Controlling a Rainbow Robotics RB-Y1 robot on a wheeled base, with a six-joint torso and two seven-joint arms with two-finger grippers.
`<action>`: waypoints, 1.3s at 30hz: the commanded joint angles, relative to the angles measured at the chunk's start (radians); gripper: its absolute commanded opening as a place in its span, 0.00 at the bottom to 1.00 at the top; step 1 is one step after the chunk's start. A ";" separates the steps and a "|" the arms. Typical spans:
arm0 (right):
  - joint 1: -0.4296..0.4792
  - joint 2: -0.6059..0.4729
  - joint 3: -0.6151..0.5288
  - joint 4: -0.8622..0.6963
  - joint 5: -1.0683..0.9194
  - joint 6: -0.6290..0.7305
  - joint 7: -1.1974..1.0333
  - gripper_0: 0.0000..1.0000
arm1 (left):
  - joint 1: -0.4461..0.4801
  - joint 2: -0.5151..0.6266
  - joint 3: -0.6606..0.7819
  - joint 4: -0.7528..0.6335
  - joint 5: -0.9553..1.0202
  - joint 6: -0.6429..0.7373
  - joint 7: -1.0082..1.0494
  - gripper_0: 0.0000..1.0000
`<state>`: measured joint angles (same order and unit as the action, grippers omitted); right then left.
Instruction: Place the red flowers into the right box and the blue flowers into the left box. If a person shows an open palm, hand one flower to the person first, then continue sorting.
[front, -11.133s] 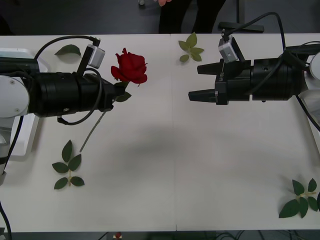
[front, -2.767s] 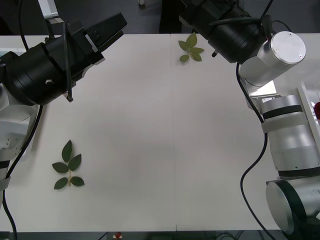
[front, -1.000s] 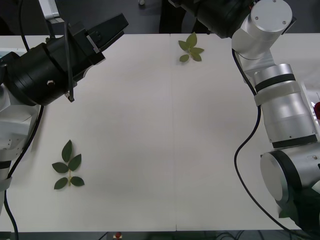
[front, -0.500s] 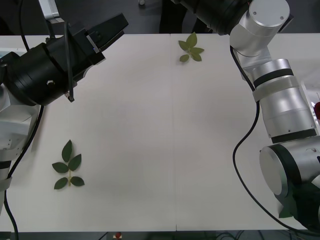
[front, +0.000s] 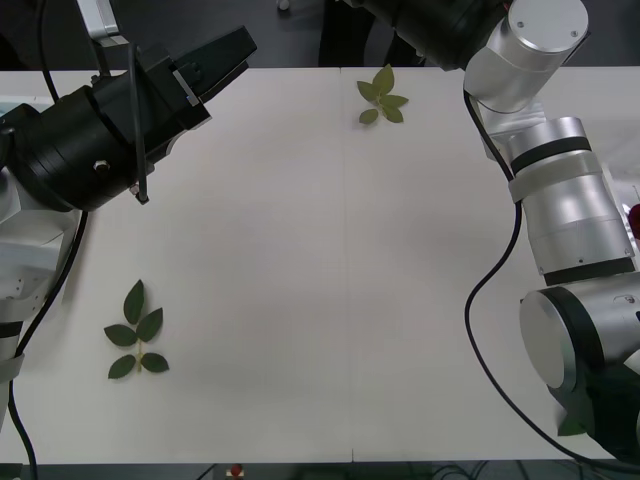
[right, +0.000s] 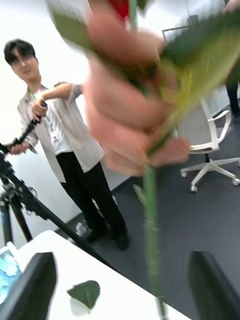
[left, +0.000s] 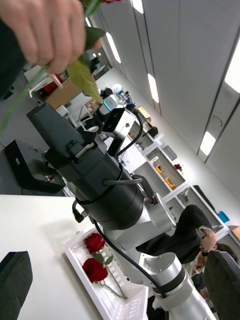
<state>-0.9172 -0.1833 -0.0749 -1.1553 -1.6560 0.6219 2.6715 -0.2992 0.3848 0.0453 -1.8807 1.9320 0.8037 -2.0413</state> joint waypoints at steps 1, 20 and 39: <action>-0.032 -0.019 -0.029 -0.011 -0.011 0.038 0.034 1.00 | 0.015 -0.024 -0.019 -0.046 0.018 0.005 -0.046 1.00; 0.120 -0.335 0.233 -0.009 -0.222 0.298 0.034 1.00 | 0.017 -0.024 -0.019 -0.044 0.018 0.005 -0.049 1.00; 0.224 -0.571 0.284 -0.012 -0.231 0.614 0.034 1.00 | -0.112 0.279 -0.067 -0.041 -0.094 0.177 -0.033 1.00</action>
<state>-0.6656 -0.7216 0.2586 -1.1424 -1.8856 1.1991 2.6716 -0.3581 0.6228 -0.0397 -1.8821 1.8556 0.9467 -2.0446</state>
